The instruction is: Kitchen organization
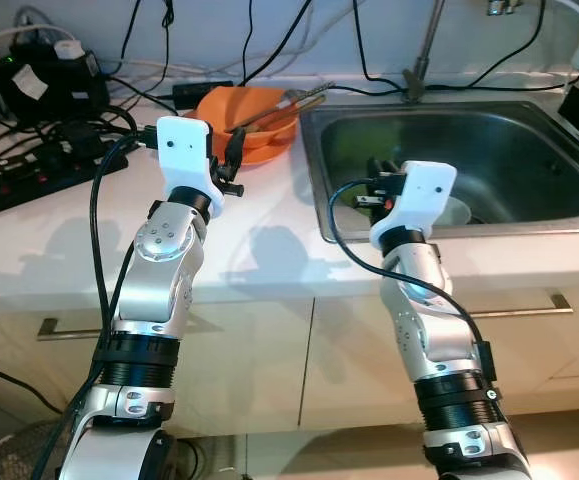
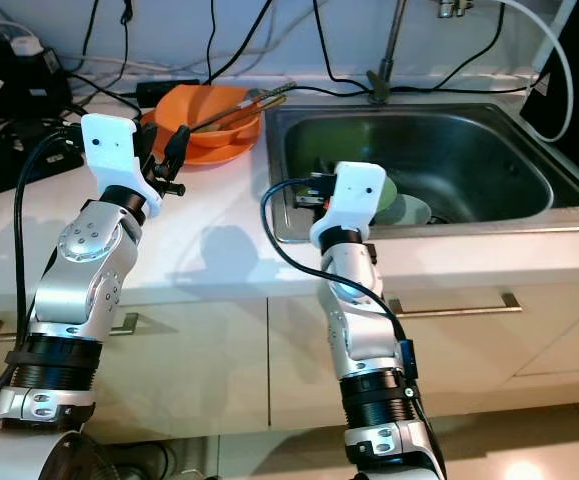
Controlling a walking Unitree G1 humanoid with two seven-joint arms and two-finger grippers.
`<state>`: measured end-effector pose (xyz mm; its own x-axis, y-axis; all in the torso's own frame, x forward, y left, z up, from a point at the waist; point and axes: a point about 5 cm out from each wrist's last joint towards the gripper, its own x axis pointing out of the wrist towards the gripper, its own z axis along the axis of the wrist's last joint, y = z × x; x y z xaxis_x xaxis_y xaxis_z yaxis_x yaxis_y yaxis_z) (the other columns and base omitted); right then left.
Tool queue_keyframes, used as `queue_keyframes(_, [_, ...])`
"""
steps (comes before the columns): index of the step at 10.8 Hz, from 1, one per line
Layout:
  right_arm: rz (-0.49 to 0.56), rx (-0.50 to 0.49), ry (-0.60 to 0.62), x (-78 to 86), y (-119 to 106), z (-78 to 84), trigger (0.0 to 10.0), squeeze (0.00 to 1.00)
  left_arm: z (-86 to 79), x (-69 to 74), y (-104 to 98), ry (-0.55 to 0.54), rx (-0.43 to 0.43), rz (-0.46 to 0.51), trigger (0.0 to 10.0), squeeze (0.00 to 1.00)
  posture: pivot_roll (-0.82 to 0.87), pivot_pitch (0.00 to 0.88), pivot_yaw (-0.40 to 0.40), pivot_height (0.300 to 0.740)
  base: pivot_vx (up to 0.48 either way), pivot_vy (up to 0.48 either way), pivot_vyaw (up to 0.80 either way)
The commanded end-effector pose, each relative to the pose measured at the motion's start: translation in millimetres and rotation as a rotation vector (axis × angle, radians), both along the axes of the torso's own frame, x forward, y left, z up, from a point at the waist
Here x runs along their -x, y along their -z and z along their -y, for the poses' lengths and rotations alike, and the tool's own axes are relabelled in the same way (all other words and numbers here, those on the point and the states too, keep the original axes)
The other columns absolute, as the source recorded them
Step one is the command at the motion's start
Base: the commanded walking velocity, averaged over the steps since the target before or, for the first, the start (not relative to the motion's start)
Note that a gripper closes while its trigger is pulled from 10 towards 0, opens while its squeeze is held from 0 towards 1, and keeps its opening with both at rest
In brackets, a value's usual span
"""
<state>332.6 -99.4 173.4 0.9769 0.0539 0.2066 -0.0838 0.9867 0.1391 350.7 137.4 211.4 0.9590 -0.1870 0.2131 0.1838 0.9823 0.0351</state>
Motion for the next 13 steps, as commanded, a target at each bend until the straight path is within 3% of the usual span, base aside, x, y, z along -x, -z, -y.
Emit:
queue_keyframes(1, [-0.005, 0.010, 0.002, -0.7, 0.3, 0.8, 10.0, 0.00, 1.9, -0.3, -4.0, 0.006, -0.009, 0.007, 10.0, 0.00, -0.06, 0.000, 0.009, 0.740, 0.000, 0.000, 0.40])
queue_keyframes(13, [-0.008, 0.030, -0.013, -0.6, 2.5, -2.3, 10.0, 0.00, 0.6, -0.6, -2.8, -0.005, -0.005, 0.003, 10.0, 0.00, -0.06, 0.000, 0.005, 0.740, 0.228, 0.000, 0.09])
